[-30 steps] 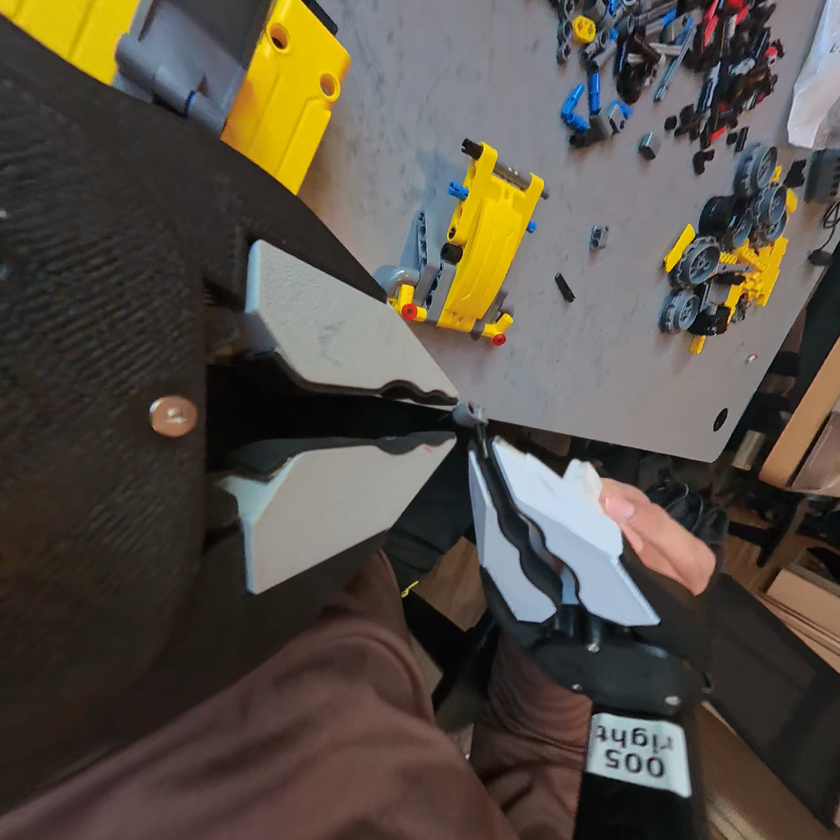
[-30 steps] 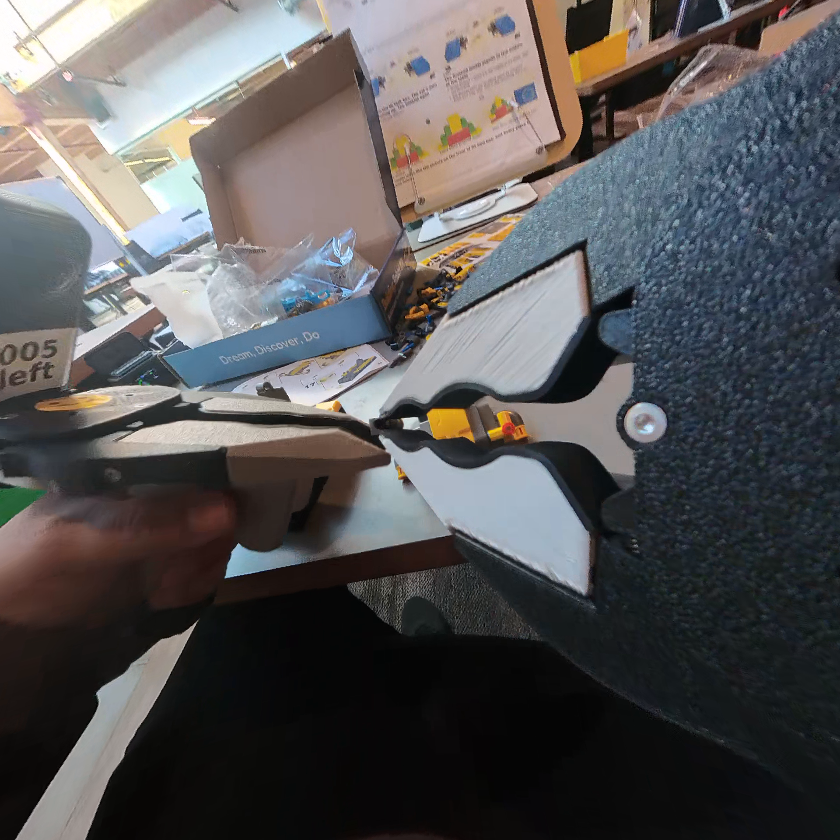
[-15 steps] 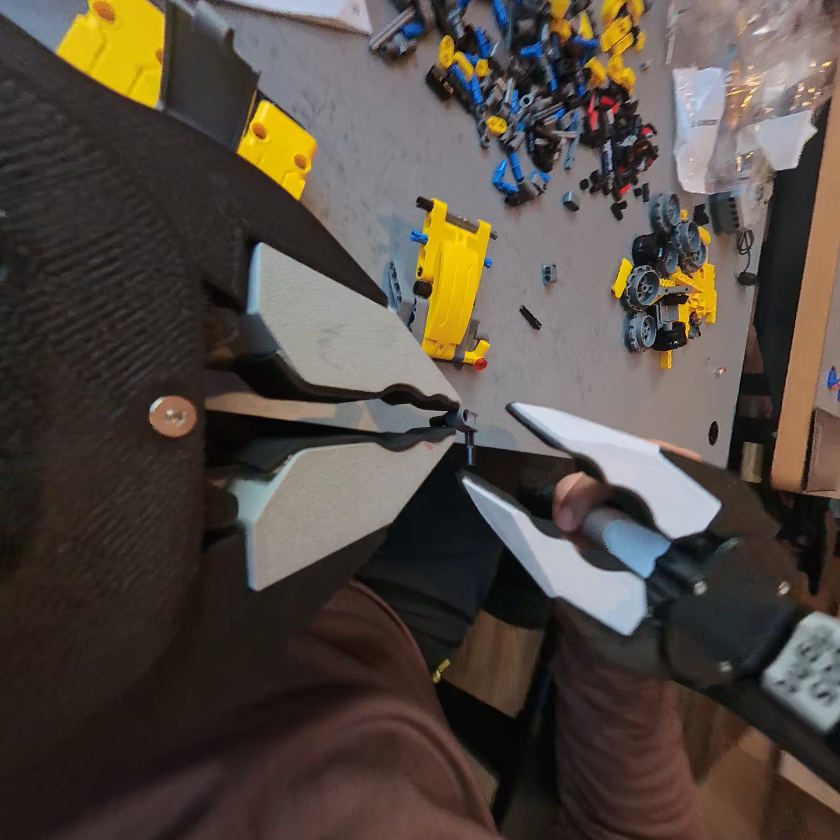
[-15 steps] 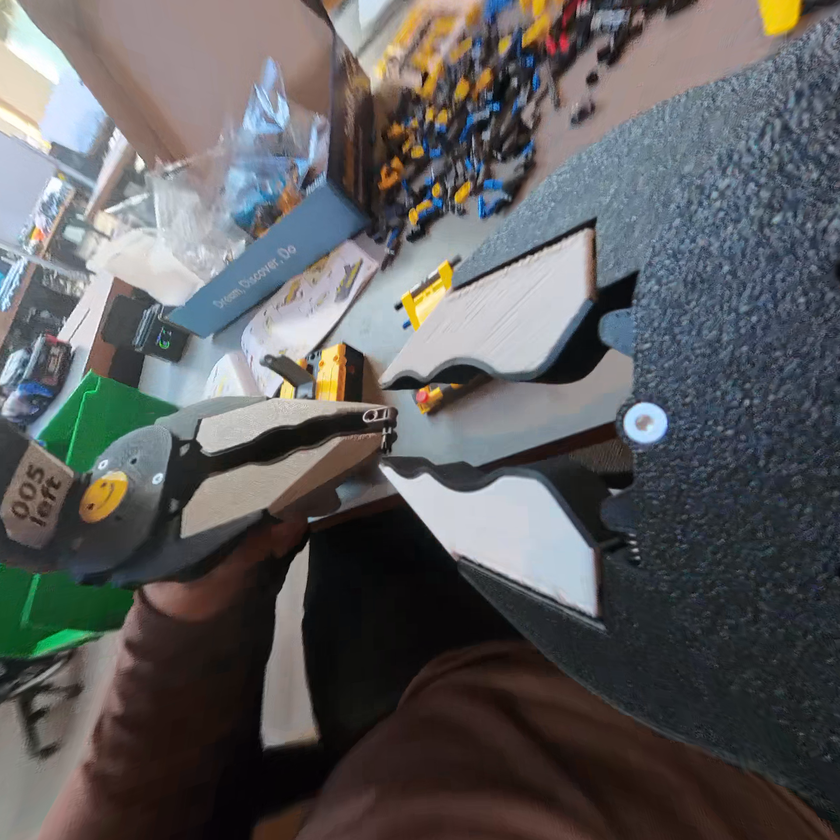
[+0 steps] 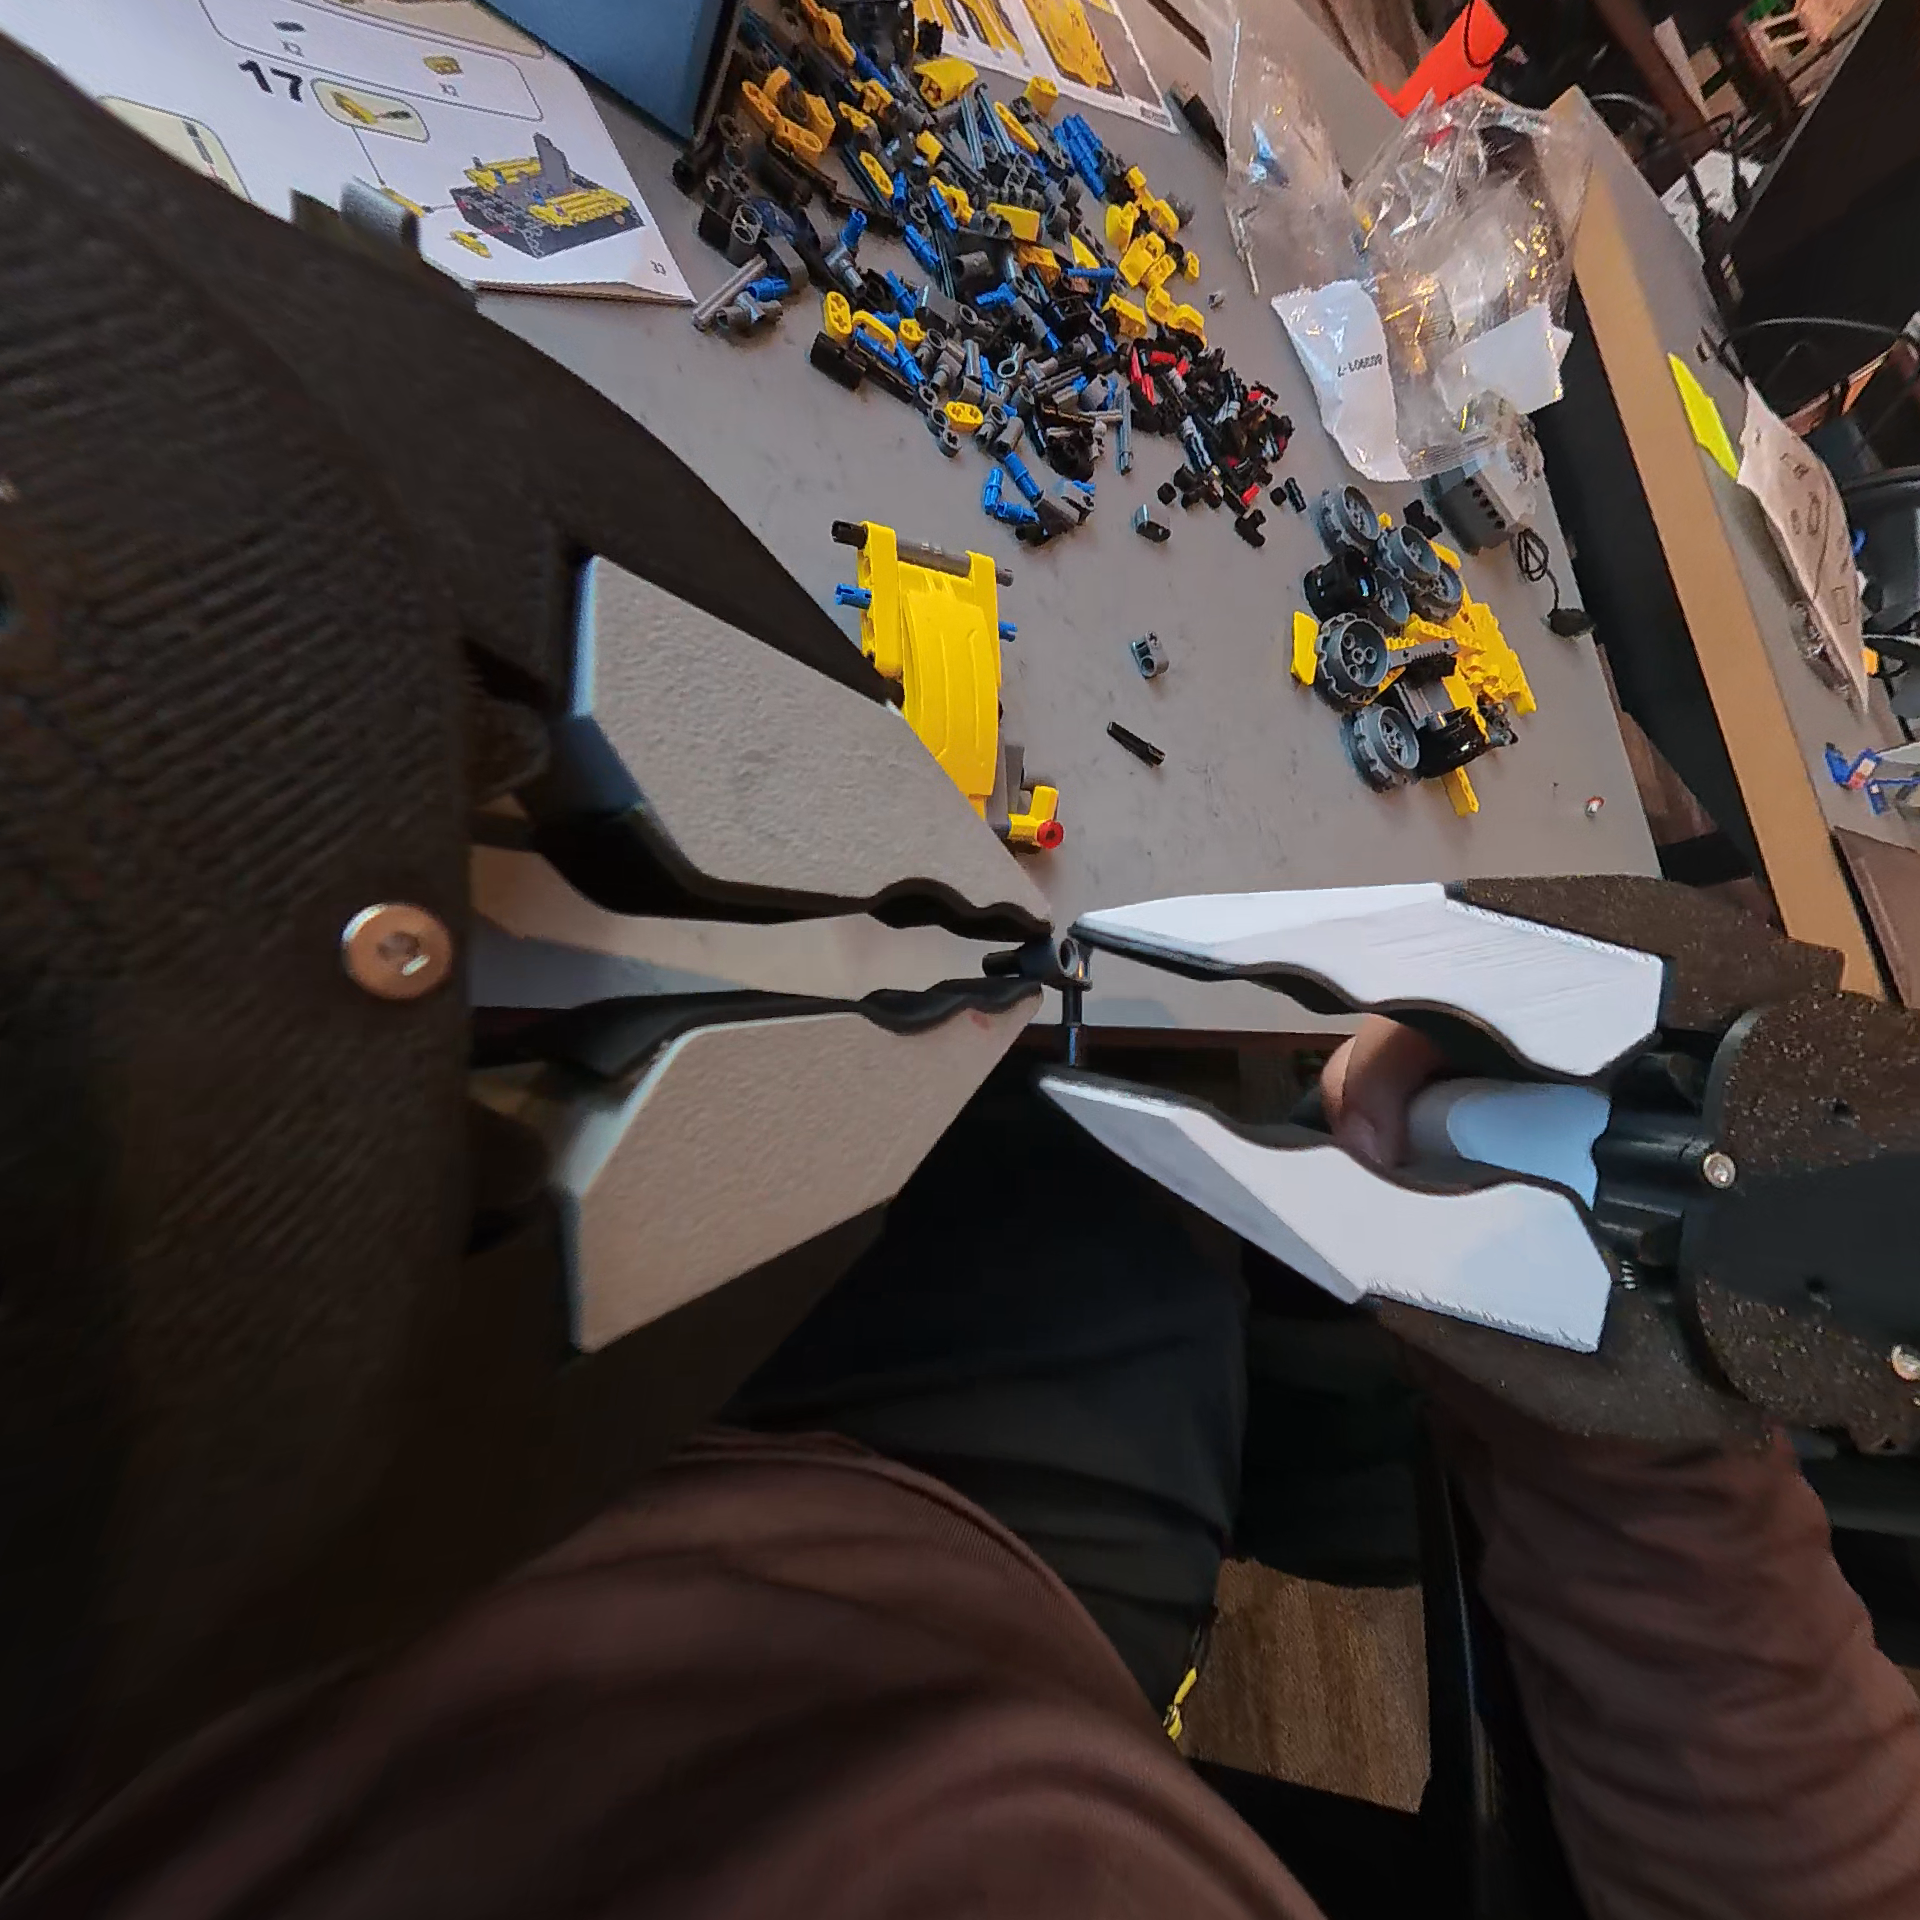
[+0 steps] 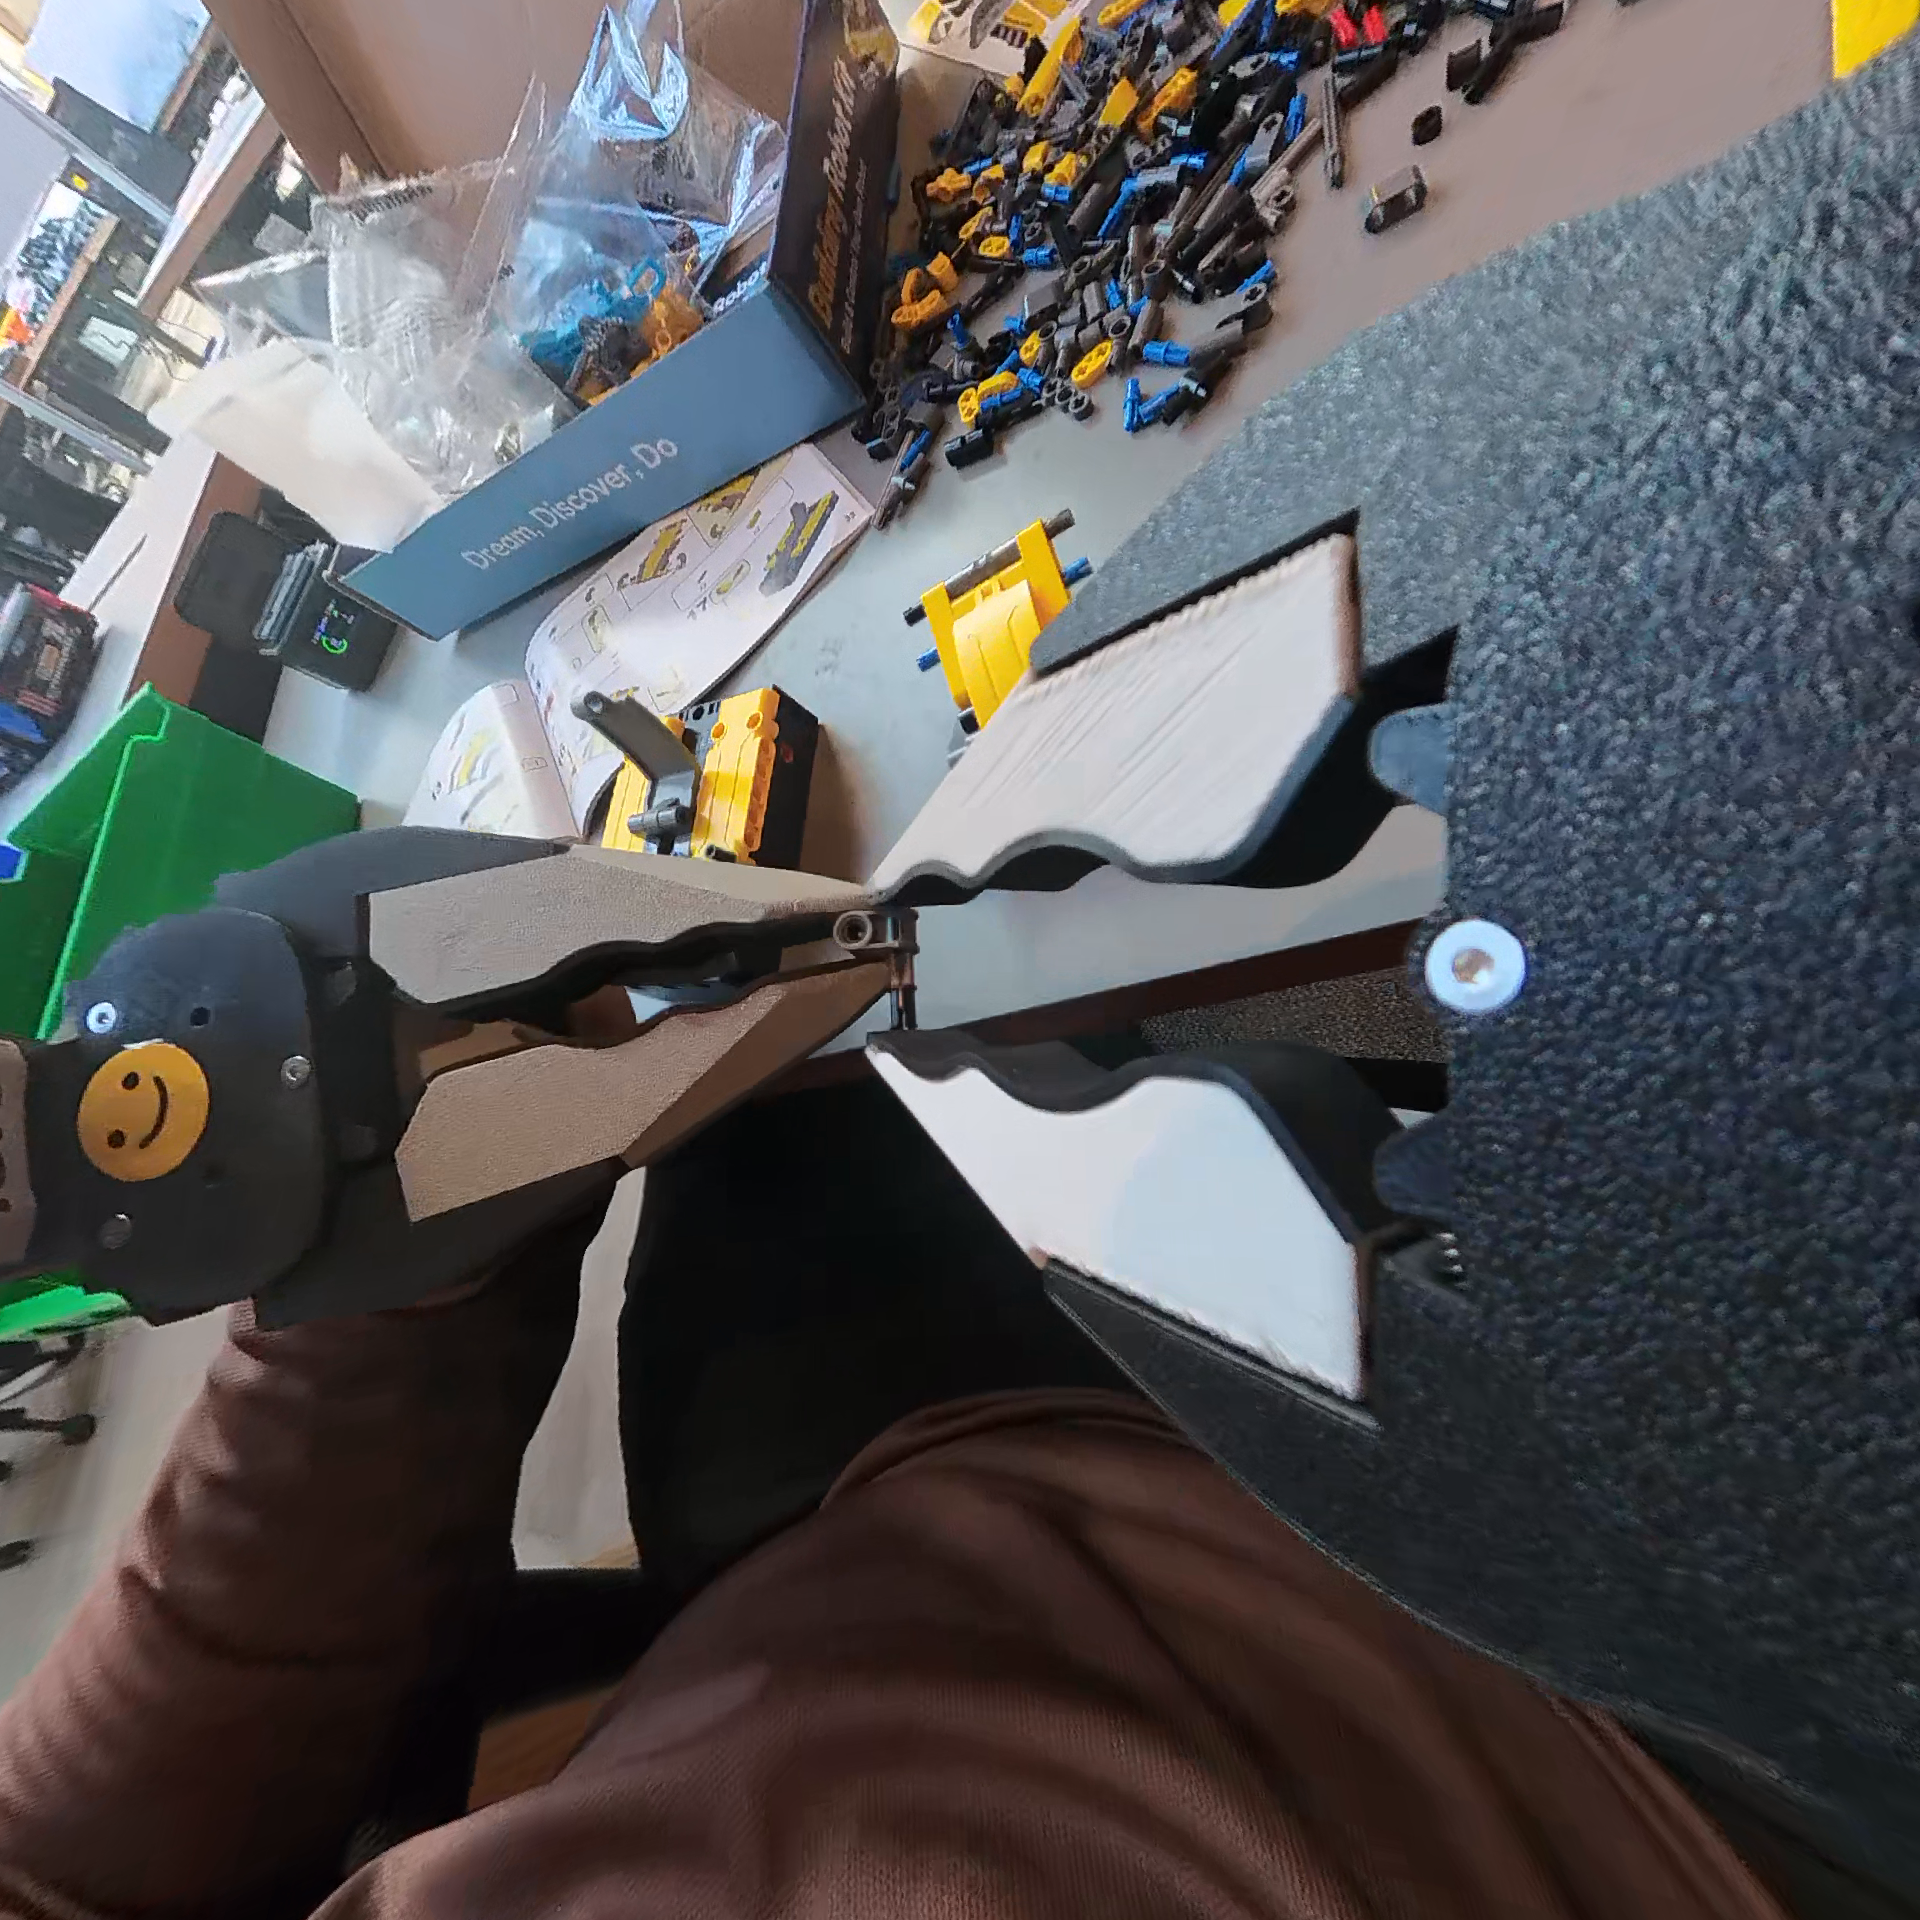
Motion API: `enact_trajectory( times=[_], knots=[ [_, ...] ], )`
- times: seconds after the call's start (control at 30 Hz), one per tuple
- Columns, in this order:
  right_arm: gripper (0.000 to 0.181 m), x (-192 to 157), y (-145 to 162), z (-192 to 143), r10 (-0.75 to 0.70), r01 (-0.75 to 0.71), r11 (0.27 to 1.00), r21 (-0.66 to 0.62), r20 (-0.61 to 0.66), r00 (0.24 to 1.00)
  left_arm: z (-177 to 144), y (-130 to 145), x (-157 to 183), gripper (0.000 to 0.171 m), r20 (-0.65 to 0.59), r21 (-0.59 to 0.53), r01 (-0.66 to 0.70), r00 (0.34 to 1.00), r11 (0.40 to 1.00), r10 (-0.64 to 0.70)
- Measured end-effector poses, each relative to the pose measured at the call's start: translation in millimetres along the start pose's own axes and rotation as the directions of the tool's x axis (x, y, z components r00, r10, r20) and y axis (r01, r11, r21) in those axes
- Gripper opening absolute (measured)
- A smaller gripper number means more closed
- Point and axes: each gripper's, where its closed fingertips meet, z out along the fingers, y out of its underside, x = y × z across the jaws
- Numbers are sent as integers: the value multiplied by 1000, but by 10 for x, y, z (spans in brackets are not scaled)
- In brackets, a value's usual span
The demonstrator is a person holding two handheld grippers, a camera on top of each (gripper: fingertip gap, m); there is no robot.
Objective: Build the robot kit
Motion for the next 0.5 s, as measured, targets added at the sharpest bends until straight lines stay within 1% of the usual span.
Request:
enact_trajectory(
  times=[0.1,0.13,0.23,0.3,0.4,0.5],
  knots=[
    [20,-35,28,-2,2,-1,1000,-25,27,1000,16,1,35,4,-11,-14,-10,1000,1000,10],
    [18,-44,37,-1,8,-7,1000,-29,37,999,22,7,46,4,-16,-18,-11,1000,1000,11],
    [20,-47,57,1,13,-11,999,-37,49,999,33,21,52,4,-25,-18,12,1000,1000,-12],
    [18,-40,74,12,-9,11,998,-54,42,999,39,37,45,4,-33,-20,32,999,999,-33],
    [20,-21,111,46,-58,59,994,-94,10,998,49,85,25,4,-33,-40,55,998,998,-56],
    [20,-36,174,83,-38,40,990,-137,17,999,72,160,39,4,-32,-66,52,998,996,-55]
  ],
)
